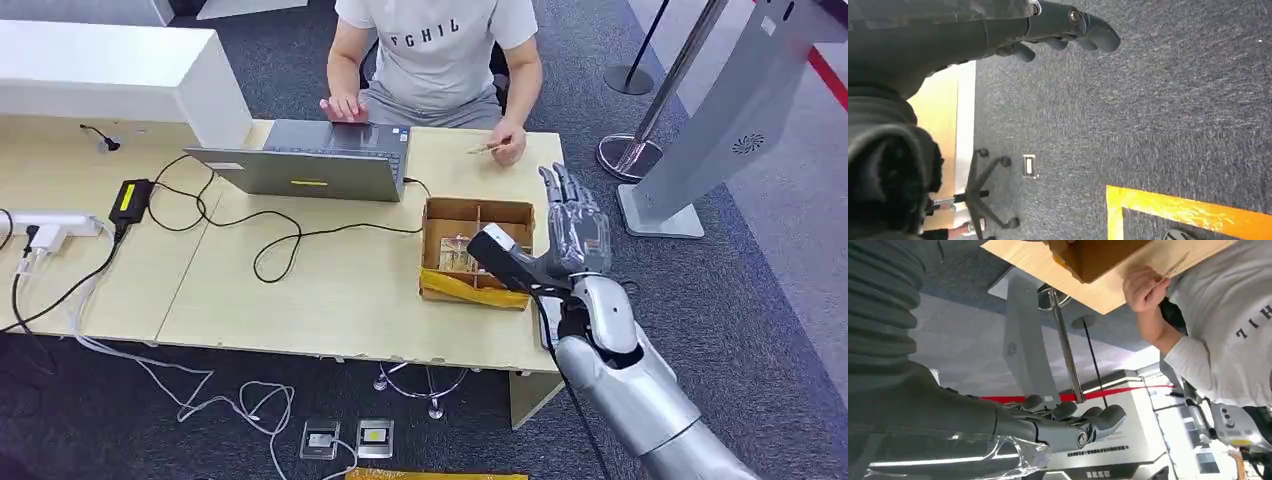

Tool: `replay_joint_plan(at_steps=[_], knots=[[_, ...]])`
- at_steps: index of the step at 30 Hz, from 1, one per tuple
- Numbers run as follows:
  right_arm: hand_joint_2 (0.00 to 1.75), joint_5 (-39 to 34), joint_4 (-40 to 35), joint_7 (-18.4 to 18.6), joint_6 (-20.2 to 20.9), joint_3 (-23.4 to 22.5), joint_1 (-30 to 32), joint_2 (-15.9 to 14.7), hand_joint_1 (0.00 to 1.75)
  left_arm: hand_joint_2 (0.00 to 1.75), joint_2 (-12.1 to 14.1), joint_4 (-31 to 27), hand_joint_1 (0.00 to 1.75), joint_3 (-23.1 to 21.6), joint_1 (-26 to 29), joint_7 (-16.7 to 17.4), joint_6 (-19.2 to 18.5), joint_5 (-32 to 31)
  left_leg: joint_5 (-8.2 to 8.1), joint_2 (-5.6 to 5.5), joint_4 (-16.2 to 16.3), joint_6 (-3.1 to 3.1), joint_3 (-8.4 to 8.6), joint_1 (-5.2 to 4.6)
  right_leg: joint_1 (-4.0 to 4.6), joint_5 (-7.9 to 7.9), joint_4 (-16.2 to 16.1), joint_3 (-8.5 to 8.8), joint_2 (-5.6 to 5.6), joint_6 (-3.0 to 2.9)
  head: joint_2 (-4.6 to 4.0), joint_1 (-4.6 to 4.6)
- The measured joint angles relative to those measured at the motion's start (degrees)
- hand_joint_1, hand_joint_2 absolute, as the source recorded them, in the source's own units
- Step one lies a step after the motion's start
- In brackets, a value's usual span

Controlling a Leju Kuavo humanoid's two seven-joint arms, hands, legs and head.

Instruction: Pass the card to the sensor for recognition and then transmit it.

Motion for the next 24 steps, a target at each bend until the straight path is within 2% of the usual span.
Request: replay_joint_plan(at_steps=[4, 8, 19, 24], knots=[[1.75, -0.6, -1.3, 1.0, 4.0, 0.4, -0.8, -1.2, 0.00, 0.00, 0.0, 0.3, 0.00, 0.3, 0.0, 0.5, -0.4, 0.1, 0.00, 0.00, 0.0, 0.00, 0.00, 0.00, 0.00, 0.00, 0.0, 0.01, 0.00, 0.00, 0.00, 0.02], [1.75, -1.5, -1.3, 1.2, 5.7, 0.8, -1.2, -1.8, 0.00, 0.00, 0.0, 0.3, 0.00, 0.7, 0.1, 0.4, -0.5, 0.1, 0.00, 0.01, 0.0, 0.00, 0.00, 0.00, 0.00, 0.00, 0.0, 0.00, 0.01, 0.00, 0.00, 0.00], [1.75, -4.1, -0.6, 1.8, 5.9, 3.6, -1.6, -2.9, 0.00, 0.00, -0.1, 0.3, 0.00, 1.4, 0.1, 0.3, 0.2, 0.2, 0.00, 0.01, 0.0, 0.00, -0.01, 0.00, 0.00, 0.00, 0.0, -0.01, 0.00, 0.00, 0.00, -0.02], [1.75, -5.4, 1.9, 0.4, 4.3, 5.3, -0.7, -2.7, 0.00, 0.00, -0.2, 0.3, 0.00, 1.6, 0.1, 1.1, 0.7, 0.7, 0.00, 0.00, 0.0, 0.00, -0.03, 0.00, 0.00, 0.00, 0.0, -0.01, -0.01, 0.00, 0.00, 0.02]])
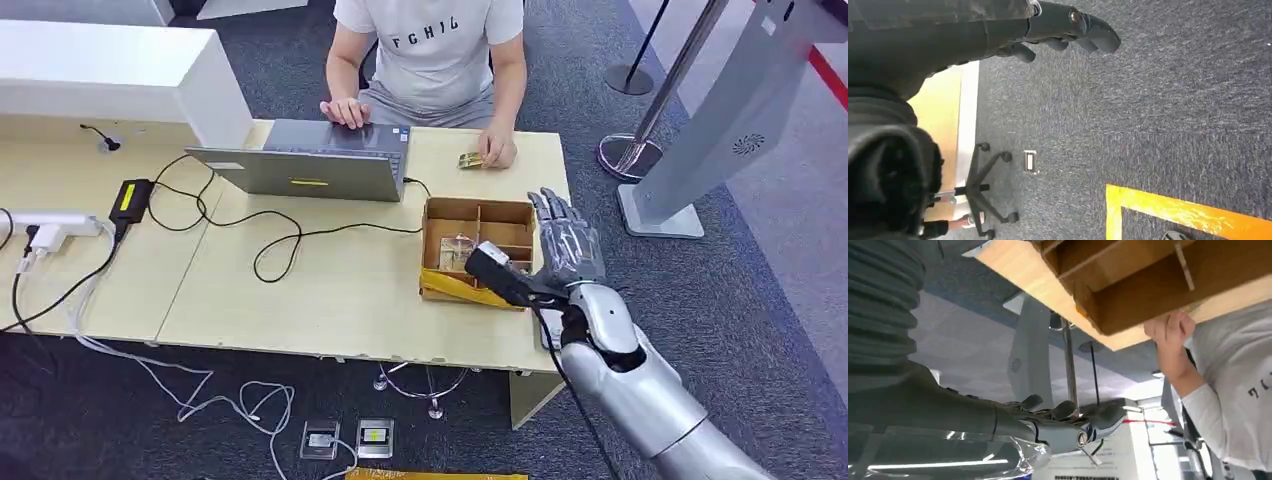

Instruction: Pass the card to the sensor for recognition and then transmit it.

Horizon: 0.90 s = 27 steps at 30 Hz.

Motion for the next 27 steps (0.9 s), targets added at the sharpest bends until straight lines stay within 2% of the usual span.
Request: replay_joint_plan(at_steps=[19, 27], knots=[[1.75, 0.9, 6.1, -1.3, -0.4, 3.5, 0.2, 2.1, 0.00, 0.00, -1.0, 0.0, 0.00, 1.7, 0.0, 0.5, 1.4, 1.1, 0.00, 0.01, 0.0, 0.00, -0.01, 0.00, 0.00, 0.00, 0.0, -0.01, 0.00, 0.00, 0.00, -0.02], [1.75, 4.0, 7.9, -1.5, -0.7, 4.7, 0.0, 3.4, 0.00, 0.00, -1.4, 0.0, 0.00, 2.6, 0.0, 0.9, 1.5, 1.2, 0.00, 0.01, 0.0, 0.00, -0.01, 0.00, 0.00, 0.00, 0.0, -0.01, 0.01, 0.00, 0.00, 0.00]])
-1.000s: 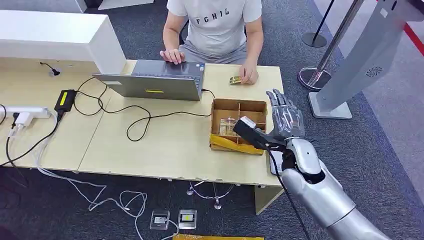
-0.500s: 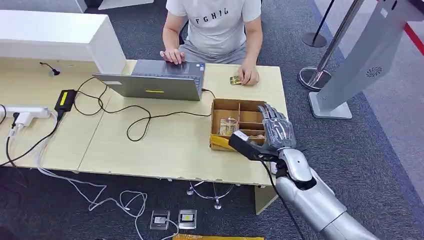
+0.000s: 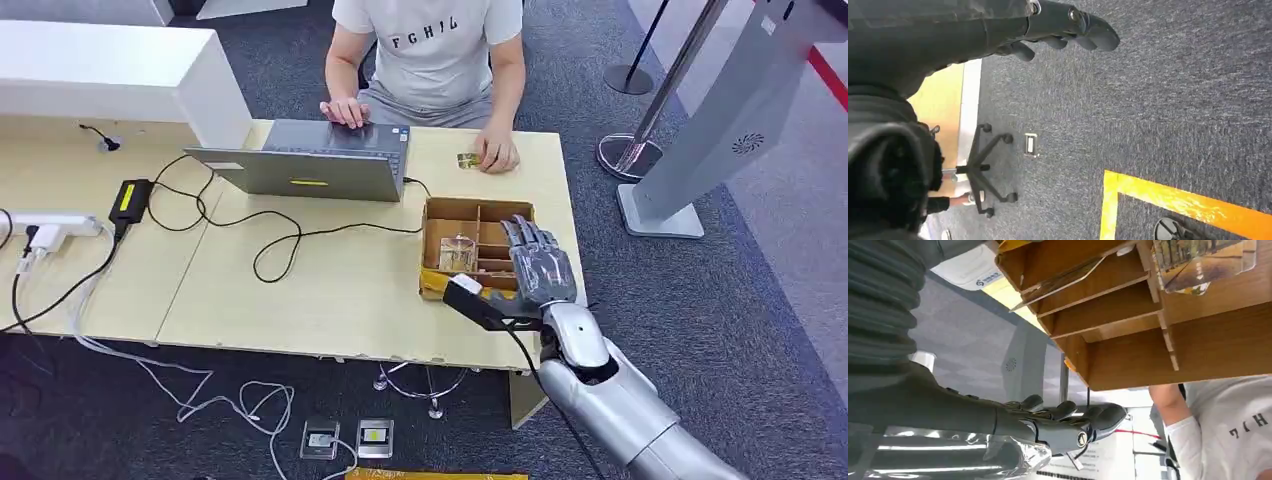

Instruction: Pass the card to the sensor for recognition and then transmit it.

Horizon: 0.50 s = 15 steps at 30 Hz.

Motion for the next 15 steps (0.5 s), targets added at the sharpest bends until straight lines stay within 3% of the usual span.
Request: replay_joint_plan(at_steps=[15], knots=[[1.75, 0.3, 4.9, 0.3, 0.3, 1.2, -1.3, 2.7, 0.00, 0.00, 0.0, 0.0, 0.00, 0.2, 0.1, 0.7, 0.4, 0.1, 0.00, 0.00, 0.0, 0.00, 0.00, 0.00, 0.00, 0.00, 0.0, 0.00, -0.01, 0.00, 0.00, -0.02]])
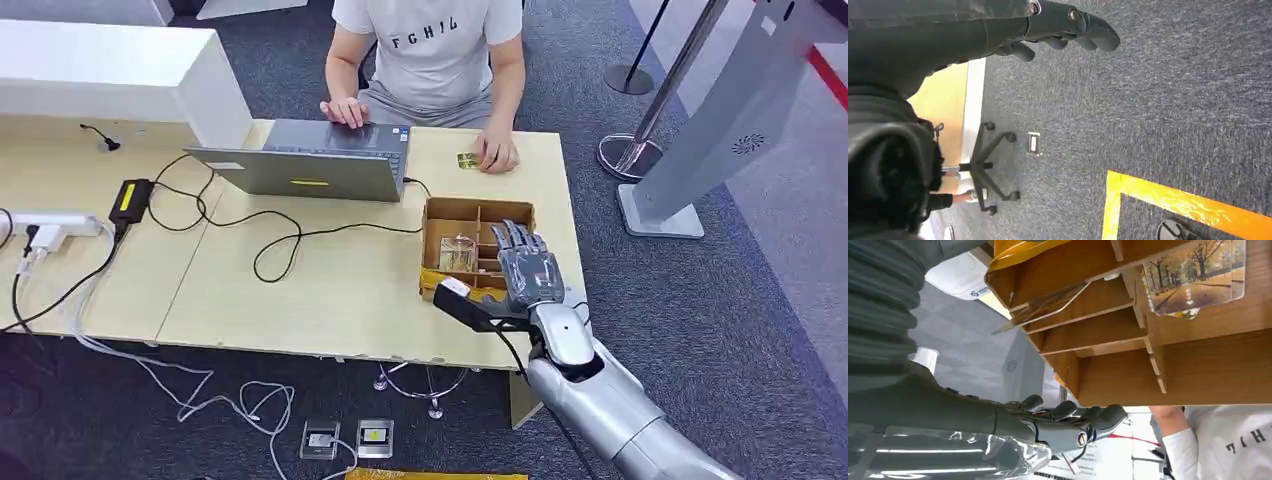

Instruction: Pass the card to the sensor for recognition and then transmit it.

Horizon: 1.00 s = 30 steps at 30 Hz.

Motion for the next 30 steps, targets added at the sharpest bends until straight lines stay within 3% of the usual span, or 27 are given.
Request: replay_joint_plan(at_steps=[16, 30], knots=[[1.75, 0.9, 3.6, 2.7, 2.6, -0.5, -1.2, -0.2, 0.00, 0.00, -0.2, 0.0, 0.00, 0.2, 0.0, 0.0, 0.3, -1.0, 0.00, 0.01, 0.0, 0.00, 0.02, 0.00, 0.00, 0.00, 0.0, 0.00, 0.01, 0.00, 0.00, 0.00], [1.75, 2.6, 4.1, 0.2, 2.1, -1.6, -1.2, 1.1, 0.00, 0.00, -0.9, 0.0, 0.00, 0.7, 0.0, 0.0, 1.6, -1.3, 0.00, 0.01, 0.0, 0.00, 0.02, 0.00, 0.00, 0.00, 0.0, 0.00, 0.01, 0.00, 0.00, 0.00]])
